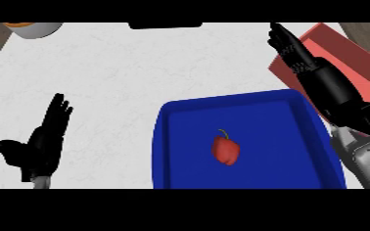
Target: Pick the bell pepper from the tray and place it in the cardboard box
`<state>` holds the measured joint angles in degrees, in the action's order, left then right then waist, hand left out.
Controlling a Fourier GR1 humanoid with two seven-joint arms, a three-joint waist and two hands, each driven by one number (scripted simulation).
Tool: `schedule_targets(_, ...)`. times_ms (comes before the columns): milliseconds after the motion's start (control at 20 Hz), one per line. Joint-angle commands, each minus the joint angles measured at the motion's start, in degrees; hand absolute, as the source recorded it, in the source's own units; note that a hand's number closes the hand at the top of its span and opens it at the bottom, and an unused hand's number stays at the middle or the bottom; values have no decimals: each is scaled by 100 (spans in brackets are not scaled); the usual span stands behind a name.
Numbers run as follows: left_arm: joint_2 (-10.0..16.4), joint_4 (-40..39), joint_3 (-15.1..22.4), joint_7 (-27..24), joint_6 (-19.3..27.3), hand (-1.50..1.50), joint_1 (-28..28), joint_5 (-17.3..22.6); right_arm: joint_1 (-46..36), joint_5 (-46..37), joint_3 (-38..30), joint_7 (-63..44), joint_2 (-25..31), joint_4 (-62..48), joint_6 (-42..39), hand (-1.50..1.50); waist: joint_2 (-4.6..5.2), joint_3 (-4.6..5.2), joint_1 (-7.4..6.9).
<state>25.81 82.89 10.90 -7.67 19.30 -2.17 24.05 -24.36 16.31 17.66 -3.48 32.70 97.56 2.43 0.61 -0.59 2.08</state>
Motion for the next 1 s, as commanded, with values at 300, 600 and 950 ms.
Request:
schedule_targets(300,-52,293,-344,119,253,0,145,187,2011,-2077,-972,-693,1228,-650,2155,150,-111,228,1001)
schedule_targets(600,-13,704,-296,483,154,0,100,384,3535,-3108,-1260,-515,104,563,4641,-150,-247,91,625)
schedule_targets(950,25,1039,-136,723,163,0,239,314,5067,-4636,-518,-2025,791,1820,3981,-150,-122,136,235)
